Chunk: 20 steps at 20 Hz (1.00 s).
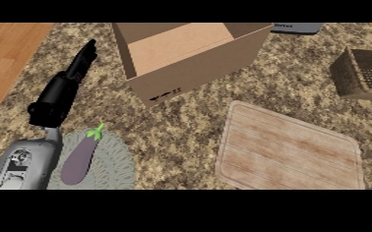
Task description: Pick the can from the cutting board and place it in the basket
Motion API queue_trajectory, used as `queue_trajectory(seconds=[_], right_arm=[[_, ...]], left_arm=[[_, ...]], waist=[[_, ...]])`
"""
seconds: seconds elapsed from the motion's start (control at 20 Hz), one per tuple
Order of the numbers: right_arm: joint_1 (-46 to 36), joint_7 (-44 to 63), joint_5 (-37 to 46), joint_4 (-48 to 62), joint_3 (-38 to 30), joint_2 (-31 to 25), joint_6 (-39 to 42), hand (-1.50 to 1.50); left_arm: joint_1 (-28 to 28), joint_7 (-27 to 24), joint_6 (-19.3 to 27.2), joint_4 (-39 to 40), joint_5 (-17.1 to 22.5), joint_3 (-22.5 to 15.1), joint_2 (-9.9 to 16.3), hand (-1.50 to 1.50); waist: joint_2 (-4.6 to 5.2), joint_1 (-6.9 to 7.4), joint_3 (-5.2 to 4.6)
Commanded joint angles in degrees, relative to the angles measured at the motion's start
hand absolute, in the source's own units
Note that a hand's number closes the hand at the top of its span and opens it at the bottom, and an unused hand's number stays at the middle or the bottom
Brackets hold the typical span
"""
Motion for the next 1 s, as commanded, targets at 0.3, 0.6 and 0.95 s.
queue_trajectory(seconds=[0.3,0.6,0.95], right_arm=[[-4.57,-4.77,8.59,0.12,11.57,1.65,6.18,1.50],[-5.23,-11.04,17.43,-0.94,18.49,1.22,-2.16,1.50],[-4.48,-20.84,20.50,4.37,23.13,1.16,-2.52,-1.50]], left_arm=[[0.23,-0.76,0.23,0.69,0.18,1.86,0.81,0.00],[-0.39,0.38,-0.79,-0.31,0.65,1.56,0.96,0.00],[1.87,-0.26,0.68,-0.89,-0.25,1.24,-0.27,0.00]], waist=[[-0.10,-1.54,0.08],[-0.08,-1.47,0.11],[-0.15,-1.62,0.14]])
